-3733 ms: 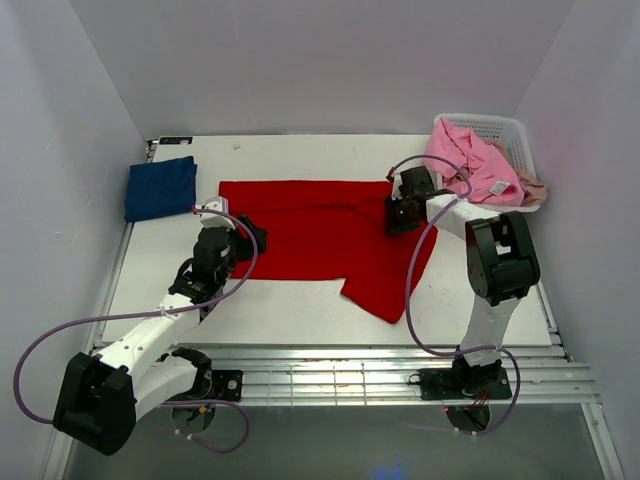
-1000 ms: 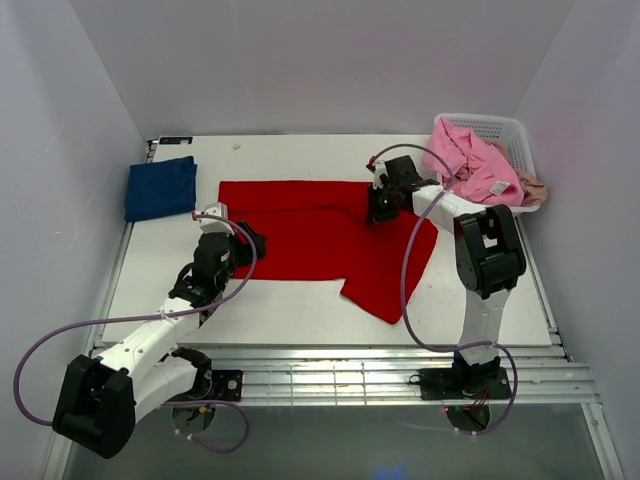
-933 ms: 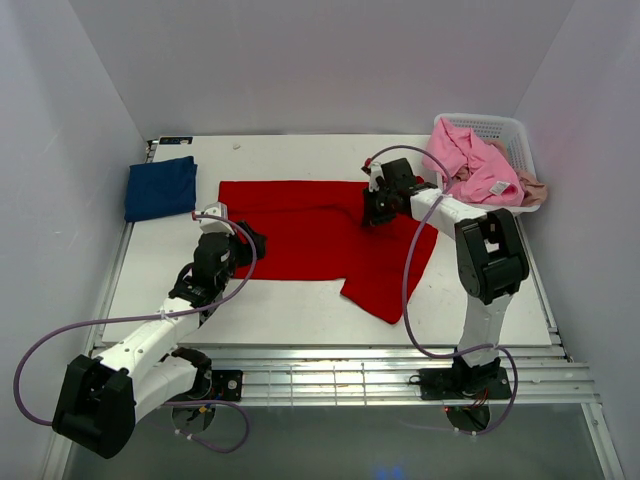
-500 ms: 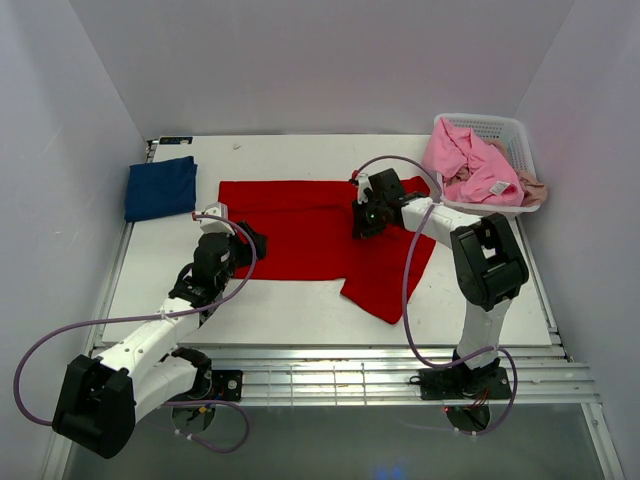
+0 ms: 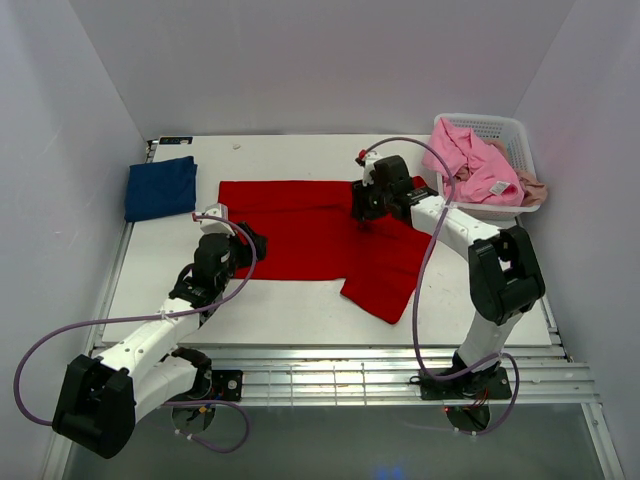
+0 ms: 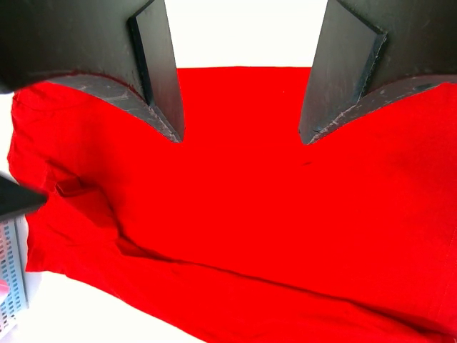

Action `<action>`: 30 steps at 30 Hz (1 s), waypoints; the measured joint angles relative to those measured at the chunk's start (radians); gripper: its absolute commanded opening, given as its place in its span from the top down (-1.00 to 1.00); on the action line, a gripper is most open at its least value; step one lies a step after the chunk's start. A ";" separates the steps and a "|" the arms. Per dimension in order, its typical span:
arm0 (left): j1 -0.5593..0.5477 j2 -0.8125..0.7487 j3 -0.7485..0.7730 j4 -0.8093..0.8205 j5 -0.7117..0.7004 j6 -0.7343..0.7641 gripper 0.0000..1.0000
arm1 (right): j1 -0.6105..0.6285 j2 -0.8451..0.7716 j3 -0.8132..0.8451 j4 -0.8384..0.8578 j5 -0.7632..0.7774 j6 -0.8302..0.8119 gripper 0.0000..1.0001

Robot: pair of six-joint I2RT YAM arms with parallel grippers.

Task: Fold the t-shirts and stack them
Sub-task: Fold the flattened tshirt in 1/3 of the way

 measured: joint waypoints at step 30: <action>0.000 -0.011 -0.008 0.000 0.001 0.000 -0.51 | -0.037 0.130 -0.021 0.051 0.027 -0.019 0.14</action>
